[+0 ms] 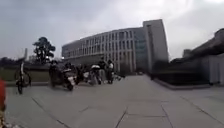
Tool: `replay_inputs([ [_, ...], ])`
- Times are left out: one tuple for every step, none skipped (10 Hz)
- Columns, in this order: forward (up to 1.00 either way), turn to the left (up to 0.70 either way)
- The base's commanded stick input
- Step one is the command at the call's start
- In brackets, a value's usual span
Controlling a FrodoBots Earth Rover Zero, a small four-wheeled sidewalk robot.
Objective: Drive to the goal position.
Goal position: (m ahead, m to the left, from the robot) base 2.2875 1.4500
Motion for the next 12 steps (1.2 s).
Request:
replay_inputs([
  [0.70, 0.00],
  [0.70, 0.00],
  [0.70, 0.00],
  [0.70, 0.00],
  [0.70, 0.00],
  [0.70, 0.00],
  [0.70, 0.00],
  [0.70, 0.00],
  [0.70, 0.00],
  [0.70, 0.00],
  [0.70, 0.00],
  [0.70, 0.00],
])
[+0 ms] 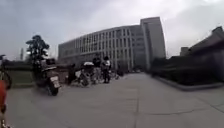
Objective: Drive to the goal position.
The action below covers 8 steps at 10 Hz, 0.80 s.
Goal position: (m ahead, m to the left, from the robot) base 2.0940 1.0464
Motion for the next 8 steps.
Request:
replay_inputs([
  [0.70, 0.00],
  [0.70, 0.00],
  [0.70, 0.00],
  [0.70, 0.00],
  [0.70, 0.00],
  [0.70, 0.00],
  [0.70, 0.00],
  [0.70, 0.00],
])
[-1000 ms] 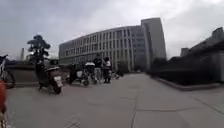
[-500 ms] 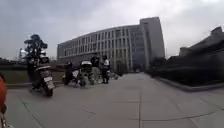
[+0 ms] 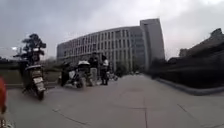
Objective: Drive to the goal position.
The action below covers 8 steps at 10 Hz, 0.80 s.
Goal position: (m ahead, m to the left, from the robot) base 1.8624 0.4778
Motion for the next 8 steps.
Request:
replay_inputs([
  [0.70, 0.00],
  [0.70, 0.00],
  [0.70, 0.00],
  [0.70, -0.01],
  [0.70, -0.06],
  [0.70, -0.10],
  [0.70, -0.15],
  [0.70, -0.19],
])
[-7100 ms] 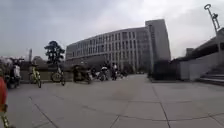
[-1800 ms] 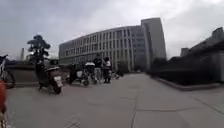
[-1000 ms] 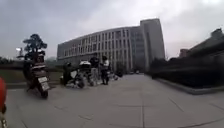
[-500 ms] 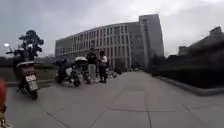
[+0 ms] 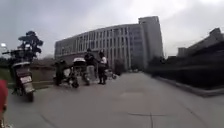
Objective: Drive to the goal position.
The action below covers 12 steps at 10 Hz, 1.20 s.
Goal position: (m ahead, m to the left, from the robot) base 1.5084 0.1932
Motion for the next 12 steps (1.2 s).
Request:
replay_inputs([
  [0.70, -0.24],
  [0.70, -0.29],
  [0.70, -0.33],
  [0.70, -0.31],
  [0.70, -0.25],
  [0.70, -0.18],
  [0.70, -0.12],
  [0.70, -0.06],
  [0.70, 0.00],
  [0.70, 0.00],
  [0.70, 0.00],
  [0.70, 0.00],
])
